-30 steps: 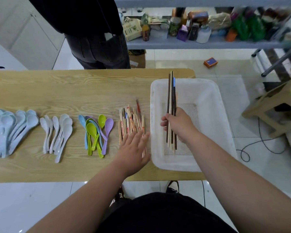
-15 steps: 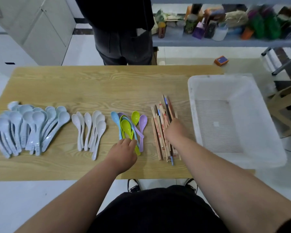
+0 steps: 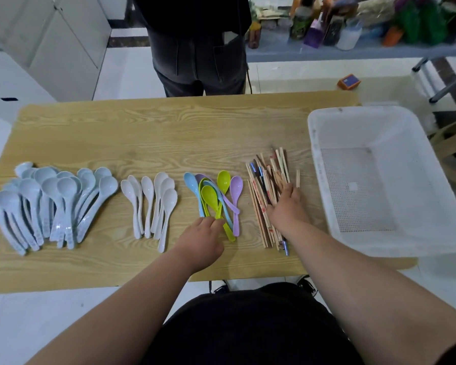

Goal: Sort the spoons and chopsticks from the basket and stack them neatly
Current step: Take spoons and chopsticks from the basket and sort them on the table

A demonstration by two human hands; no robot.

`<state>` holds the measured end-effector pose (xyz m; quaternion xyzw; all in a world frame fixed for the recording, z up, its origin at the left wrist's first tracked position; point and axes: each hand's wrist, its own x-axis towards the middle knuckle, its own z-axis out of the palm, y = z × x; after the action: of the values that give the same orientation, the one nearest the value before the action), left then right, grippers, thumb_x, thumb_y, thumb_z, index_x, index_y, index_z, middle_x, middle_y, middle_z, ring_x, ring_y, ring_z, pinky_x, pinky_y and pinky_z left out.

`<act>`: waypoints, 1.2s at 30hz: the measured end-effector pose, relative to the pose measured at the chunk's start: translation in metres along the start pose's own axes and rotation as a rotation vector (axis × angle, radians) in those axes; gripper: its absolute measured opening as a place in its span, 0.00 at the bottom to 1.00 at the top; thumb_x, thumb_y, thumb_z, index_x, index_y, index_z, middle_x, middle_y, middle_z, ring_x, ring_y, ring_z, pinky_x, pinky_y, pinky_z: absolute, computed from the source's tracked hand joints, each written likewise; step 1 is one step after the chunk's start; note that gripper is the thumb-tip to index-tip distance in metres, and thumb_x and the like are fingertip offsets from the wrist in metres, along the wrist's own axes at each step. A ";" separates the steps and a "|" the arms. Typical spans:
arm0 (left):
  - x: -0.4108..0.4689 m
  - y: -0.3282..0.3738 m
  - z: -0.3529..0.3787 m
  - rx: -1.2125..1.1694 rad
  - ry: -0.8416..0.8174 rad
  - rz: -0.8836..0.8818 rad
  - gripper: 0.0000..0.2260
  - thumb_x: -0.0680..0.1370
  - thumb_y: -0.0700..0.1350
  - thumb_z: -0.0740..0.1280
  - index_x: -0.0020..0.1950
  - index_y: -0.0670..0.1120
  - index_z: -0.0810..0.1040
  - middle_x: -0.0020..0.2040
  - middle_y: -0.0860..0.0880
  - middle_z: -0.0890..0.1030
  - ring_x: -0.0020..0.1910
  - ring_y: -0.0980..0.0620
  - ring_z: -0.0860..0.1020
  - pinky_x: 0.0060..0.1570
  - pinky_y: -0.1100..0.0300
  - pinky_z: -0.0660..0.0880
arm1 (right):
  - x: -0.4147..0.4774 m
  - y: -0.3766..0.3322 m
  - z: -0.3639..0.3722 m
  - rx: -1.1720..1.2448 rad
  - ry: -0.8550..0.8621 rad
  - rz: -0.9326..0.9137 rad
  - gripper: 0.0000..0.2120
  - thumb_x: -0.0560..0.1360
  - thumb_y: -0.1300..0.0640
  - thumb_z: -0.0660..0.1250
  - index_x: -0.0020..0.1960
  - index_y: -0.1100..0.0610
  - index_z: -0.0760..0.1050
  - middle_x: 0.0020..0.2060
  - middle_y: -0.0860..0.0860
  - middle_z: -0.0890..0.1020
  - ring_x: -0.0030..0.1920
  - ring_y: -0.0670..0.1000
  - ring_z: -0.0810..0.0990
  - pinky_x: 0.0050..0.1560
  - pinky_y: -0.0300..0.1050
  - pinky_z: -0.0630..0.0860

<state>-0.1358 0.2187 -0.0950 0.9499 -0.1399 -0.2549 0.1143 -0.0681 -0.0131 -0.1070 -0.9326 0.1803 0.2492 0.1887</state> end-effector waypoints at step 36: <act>0.085 0.242 0.024 0.298 0.179 0.271 0.40 0.70 0.73 0.61 0.74 0.48 0.71 0.79 0.44 0.63 0.81 0.39 0.47 0.75 0.39 0.57 | 0.007 0.271 -0.157 -0.274 0.048 -0.596 0.28 0.77 0.38 0.52 0.59 0.56 0.81 0.51 0.51 0.83 0.54 0.55 0.81 0.51 0.50 0.79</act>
<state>-0.1280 -0.0388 -0.0836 0.9477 -0.2918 -0.1284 0.0176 -0.1169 -0.3178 -0.0555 -0.9666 -0.1317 0.1830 0.1219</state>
